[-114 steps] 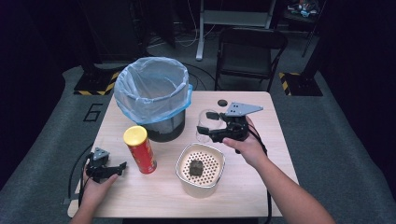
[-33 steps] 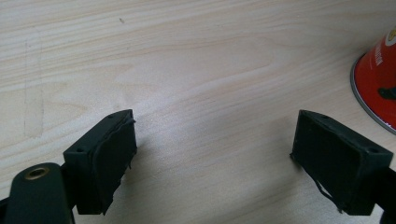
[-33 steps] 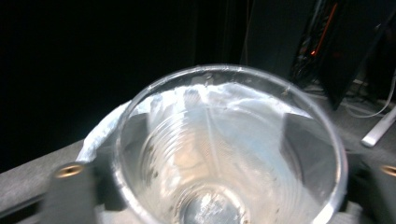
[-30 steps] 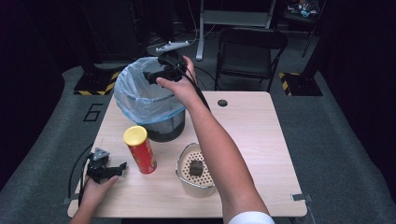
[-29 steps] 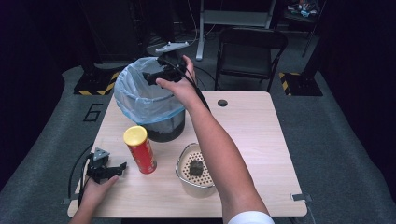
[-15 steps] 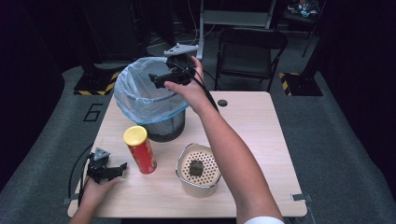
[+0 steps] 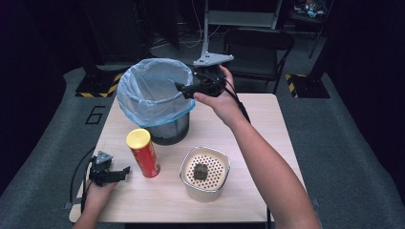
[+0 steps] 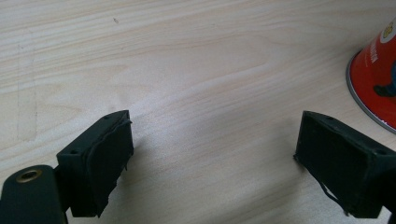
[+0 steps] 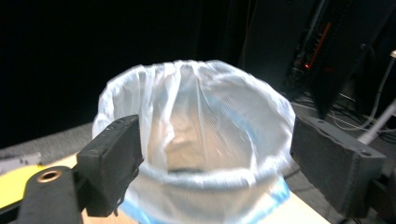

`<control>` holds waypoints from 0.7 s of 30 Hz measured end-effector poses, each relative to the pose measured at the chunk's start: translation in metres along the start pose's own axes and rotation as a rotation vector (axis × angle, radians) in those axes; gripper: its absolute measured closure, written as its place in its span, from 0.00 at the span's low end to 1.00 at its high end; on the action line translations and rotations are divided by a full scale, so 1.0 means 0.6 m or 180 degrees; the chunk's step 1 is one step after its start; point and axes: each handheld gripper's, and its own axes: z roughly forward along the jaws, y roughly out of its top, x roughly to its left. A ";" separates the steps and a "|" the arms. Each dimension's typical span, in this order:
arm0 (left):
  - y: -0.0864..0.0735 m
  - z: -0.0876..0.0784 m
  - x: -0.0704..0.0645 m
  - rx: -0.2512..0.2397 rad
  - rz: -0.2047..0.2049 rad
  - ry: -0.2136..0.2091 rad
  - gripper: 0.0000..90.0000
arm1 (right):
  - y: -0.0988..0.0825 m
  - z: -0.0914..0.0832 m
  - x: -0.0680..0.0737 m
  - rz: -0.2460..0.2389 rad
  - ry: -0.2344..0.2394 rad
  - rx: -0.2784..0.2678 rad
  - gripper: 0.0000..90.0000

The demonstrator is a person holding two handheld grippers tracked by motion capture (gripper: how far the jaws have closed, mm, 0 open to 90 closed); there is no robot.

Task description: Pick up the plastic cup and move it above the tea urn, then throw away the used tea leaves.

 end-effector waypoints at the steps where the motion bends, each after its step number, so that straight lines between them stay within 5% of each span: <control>1: 0.000 -0.001 0.001 0.0003 0.0045 0.0016 0.12 | -0.005 -0.007 0.000 -0.0039 -0.0046 0.0027 0.20; 14: 0.008 -0.020 0.003 -0.0056 -0.0070 -0.0113 0.12 | -0.079 -0.069 -0.009 0.0127 -0.0110 0.0006 0.20; 21: 0.028 -0.049 -0.022 -0.0177 0.0092 -0.0167 0.12 | -0.132 -0.093 -0.022 0.0035 -0.0250 0.0054 0.21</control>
